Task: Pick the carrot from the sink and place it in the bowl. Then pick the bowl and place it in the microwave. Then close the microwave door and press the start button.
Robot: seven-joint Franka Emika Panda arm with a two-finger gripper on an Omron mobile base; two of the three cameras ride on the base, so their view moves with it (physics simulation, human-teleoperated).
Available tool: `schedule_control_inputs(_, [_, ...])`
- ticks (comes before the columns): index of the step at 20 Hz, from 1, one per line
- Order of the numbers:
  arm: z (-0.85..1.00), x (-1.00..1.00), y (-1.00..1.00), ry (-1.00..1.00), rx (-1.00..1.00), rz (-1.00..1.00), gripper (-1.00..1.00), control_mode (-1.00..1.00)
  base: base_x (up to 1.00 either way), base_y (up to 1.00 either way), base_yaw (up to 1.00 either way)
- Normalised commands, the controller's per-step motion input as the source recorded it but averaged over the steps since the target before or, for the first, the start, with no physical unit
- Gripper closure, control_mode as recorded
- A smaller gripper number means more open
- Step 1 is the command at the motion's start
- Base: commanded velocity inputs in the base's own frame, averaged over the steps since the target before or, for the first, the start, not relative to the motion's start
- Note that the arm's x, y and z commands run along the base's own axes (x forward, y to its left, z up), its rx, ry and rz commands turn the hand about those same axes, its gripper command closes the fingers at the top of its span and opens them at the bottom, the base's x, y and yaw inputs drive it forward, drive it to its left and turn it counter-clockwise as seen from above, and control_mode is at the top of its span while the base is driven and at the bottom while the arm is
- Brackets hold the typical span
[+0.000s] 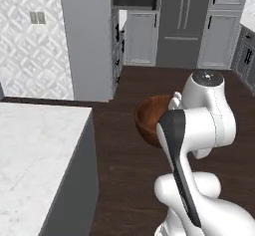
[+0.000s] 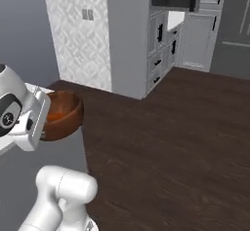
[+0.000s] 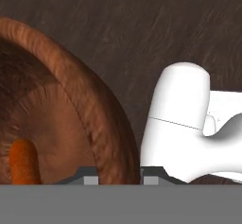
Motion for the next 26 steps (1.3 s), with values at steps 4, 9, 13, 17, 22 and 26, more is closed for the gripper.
schedule_control_inputs(4, [0.00,0.00,0.00,0.00,0.00,0.00,1.00,1.00,0.61,-0.69,-0.56])
schedule_control_inputs(9, [0.00,0.00,0.00,0.00,0.00,0.00,1.00,1.00,0.96,-0.63,-0.48])
schedule_control_inputs(13, [0.00,0.00,0.00,0.00,0.00,0.00,1.00,1.00,1.00,-0.38,-0.30])
schedule_control_inputs(17, [0.00,0.00,0.00,0.00,0.00,0.00,1.00,1.00,1.00,-0.22,-0.20])
schedule_control_inputs(22, [0.00,0.00,0.00,0.00,0.00,0.00,1.00,1.00,1.00,-0.24,-0.08])
schedule_control_inputs(26, [0.00,0.00,0.00,0.00,0.00,0.00,1.00,1.00,1.00,-0.40,0.00])
